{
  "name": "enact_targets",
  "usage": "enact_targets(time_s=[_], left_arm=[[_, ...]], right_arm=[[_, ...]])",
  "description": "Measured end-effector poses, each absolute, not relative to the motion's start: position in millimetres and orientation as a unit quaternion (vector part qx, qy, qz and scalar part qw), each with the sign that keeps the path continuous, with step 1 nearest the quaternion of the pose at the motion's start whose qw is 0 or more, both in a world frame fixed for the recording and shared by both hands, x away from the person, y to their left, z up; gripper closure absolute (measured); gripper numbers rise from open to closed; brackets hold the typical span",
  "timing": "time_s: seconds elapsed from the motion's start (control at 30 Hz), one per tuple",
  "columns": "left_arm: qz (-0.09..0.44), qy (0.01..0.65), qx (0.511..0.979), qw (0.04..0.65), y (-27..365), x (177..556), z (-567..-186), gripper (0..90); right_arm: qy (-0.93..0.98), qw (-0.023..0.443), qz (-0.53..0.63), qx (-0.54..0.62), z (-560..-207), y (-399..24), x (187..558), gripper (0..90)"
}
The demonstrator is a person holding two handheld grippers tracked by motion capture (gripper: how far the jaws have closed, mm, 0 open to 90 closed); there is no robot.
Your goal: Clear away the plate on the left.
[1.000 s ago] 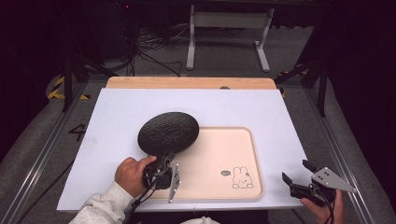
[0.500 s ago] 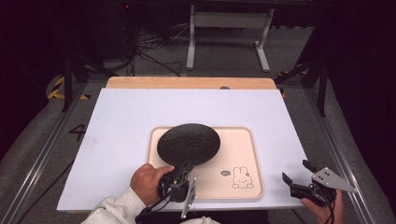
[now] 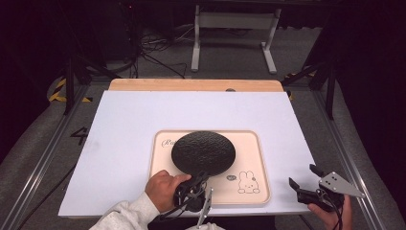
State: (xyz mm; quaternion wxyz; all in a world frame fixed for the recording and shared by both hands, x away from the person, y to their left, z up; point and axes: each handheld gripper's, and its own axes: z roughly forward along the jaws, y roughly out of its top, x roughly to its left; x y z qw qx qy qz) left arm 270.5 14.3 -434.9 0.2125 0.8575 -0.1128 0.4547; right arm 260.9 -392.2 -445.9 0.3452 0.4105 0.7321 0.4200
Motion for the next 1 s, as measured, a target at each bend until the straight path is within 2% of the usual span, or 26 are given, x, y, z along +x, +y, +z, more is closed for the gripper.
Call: enact_targets(time_s=[0.63, 0.83, 0.93, 1.0], left_arm=[[0.426, -0.112, 0.869, 0.226, 0.8, 273.0, -443.7, 84.9], [0.4, -0.101, 0.885, 0.217, -3.1, 274.8, -449.3, 72.9], [0.387, -0.1, 0.892, 0.211, -4.2, 276.0, -453.8, 71.5], [0.379, -0.096, 0.896, 0.211, -4.5, 277.1, -455.8, 67.1]], right_arm=[[0.734, 0.343, 0.42, 0.409, -445.9, -392.1, 260.6, 12.1], [0.731, 0.354, 0.417, 0.407, -444.7, -391.3, 259.1, 12.4], [0.732, 0.355, 0.415, 0.408, -445.1, -391.1, 259.1, 12.5], [0.731, 0.358, 0.415, 0.407, -444.7, -390.9, 258.6, 12.5]])
